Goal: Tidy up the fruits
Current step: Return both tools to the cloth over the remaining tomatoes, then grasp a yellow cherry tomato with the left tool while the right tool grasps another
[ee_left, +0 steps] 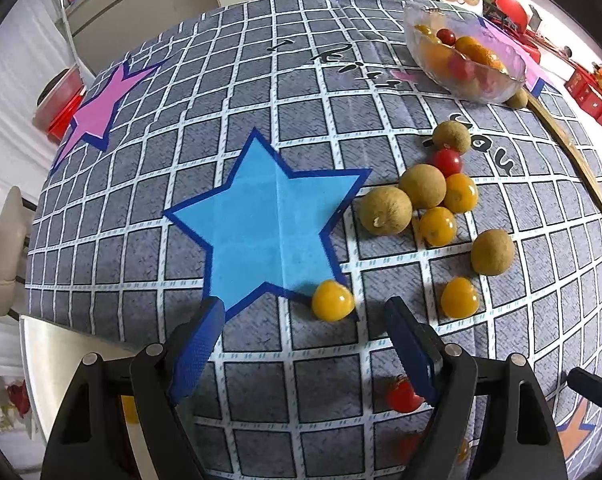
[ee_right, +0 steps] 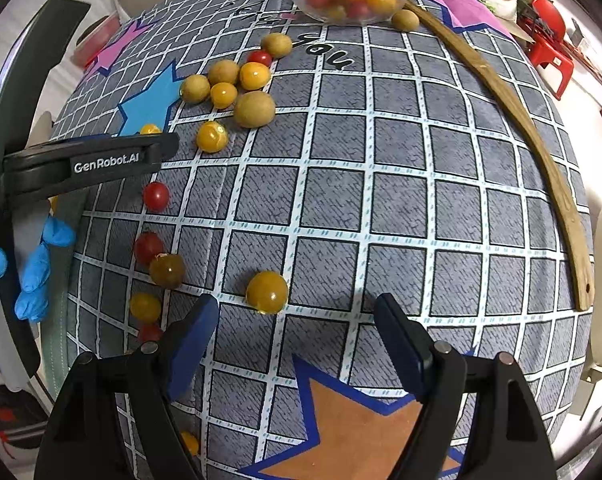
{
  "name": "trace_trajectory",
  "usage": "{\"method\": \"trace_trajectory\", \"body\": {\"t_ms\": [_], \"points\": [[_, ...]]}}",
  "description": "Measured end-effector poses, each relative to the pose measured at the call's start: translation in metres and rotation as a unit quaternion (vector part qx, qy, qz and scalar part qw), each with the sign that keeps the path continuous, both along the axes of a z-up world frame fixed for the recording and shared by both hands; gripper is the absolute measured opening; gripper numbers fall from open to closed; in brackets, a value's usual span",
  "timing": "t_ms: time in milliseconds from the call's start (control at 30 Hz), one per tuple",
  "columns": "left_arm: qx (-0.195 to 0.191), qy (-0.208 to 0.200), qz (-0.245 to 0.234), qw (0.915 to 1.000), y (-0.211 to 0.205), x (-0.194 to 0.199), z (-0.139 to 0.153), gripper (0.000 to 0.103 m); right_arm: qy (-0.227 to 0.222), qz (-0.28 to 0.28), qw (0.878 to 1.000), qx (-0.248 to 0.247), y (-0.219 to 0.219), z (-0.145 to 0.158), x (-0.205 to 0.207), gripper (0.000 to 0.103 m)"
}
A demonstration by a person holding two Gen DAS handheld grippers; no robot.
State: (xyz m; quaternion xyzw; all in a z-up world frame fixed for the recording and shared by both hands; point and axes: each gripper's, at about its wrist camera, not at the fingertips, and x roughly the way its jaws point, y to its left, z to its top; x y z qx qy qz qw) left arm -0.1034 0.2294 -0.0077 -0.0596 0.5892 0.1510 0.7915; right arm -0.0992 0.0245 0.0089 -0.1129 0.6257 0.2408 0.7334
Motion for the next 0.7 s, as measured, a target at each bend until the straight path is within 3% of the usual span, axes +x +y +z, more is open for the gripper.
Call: {"method": "trace_trajectory", "body": {"t_ms": [100,233,433,500,567,633,700], "points": [[-0.007,-0.006,-0.004,0.9999,-0.002,0.001,0.001,0.074,-0.004,0.007,1.000,-0.004,0.004,-0.002,0.000,0.083],[-0.014,-0.011,-0.005,0.9998,-0.008,0.000,0.003,0.072,-0.021,0.023,0.999,-0.017,0.016,-0.003,-0.001,0.077],[-0.039,-0.018,-0.016,0.9990,-0.017,-0.002,0.006,0.046,-0.047,0.054,0.997,-0.042,0.034,-0.003,-0.010,0.057],[-0.040,-0.021,-0.028,0.9986,-0.025,-0.002,0.008,0.027,-0.053,0.058,0.996,-0.048,0.038,-0.003,-0.012,0.049],[-0.046,-0.022,-0.033,0.9982,-0.030,-0.002,0.009,0.022,-0.057,0.061,0.995,-0.049,0.040,-0.003,-0.013,0.030],[-0.053,-0.023,-0.032,0.9978,-0.031,-0.005,0.010,0.022,-0.051,0.058,0.996,-0.040,0.039,-0.002,-0.012,0.023],[-0.063,-0.024,-0.028,0.9974,-0.030,-0.008,0.012,0.021,-0.035,0.044,0.998,-0.020,0.035,-0.002,-0.009,0.023]]}}
